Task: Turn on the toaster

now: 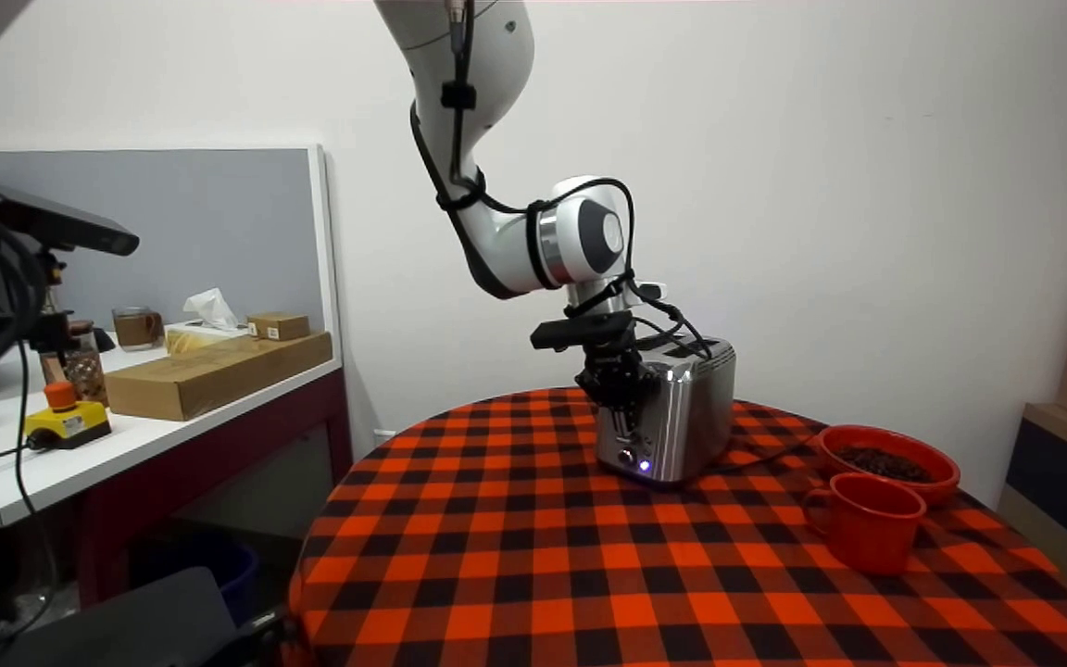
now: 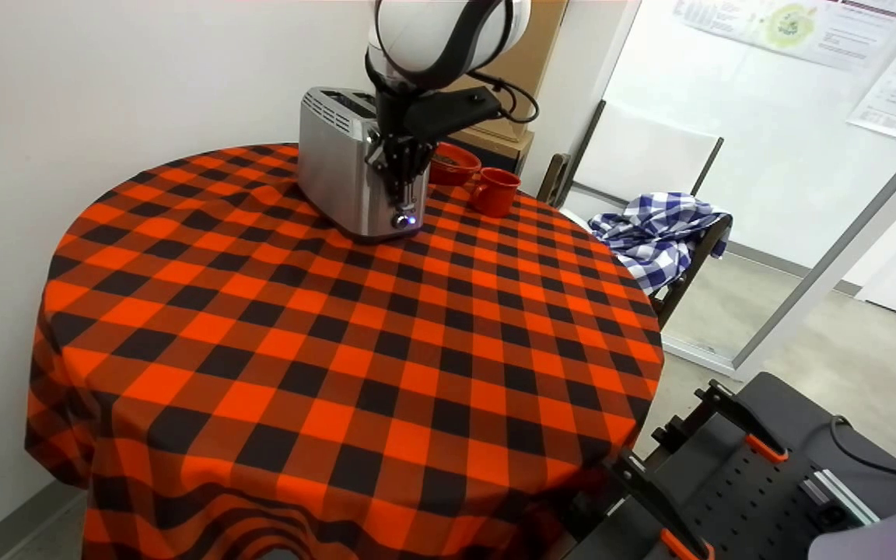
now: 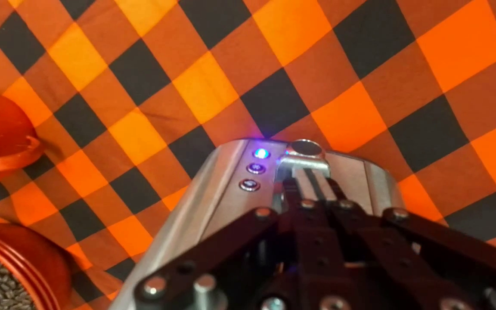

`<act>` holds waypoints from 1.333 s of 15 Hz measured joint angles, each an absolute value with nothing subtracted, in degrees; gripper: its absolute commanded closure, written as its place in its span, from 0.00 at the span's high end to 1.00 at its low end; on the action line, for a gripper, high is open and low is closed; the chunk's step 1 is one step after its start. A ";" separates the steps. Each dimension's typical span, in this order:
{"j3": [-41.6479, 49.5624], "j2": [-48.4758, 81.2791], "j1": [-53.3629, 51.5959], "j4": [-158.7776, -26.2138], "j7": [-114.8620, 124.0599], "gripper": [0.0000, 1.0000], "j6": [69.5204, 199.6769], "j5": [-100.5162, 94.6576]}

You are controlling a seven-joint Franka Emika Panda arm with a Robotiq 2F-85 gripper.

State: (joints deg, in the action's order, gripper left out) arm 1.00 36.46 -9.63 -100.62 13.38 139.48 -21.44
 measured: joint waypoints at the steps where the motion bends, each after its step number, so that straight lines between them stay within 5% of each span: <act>1: 1.00 36.81 -9.75 -99.75 13.28 0.00 138.20 -21.22; 2: 0.96 37.20 -9.78 -98.83 13.00 0.00 136.95 -20.70; 3: 0.94 37.55 -9.75 -97.92 12.22 0.26 135.74 -19.79; 4: 0.90 37.81 -9.62 -97.18 11.35 0.27 134.71 -18.72; 14: -2.38 33.43 -0.96 -95.40 -6.82 0.98 125.87 -6.91; 20: -5.53 18.69 3.38 -107.77 -22.19 1.00 117.78 0.78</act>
State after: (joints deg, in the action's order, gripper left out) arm -5.53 18.69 3.38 -107.77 -22.19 117.78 0.78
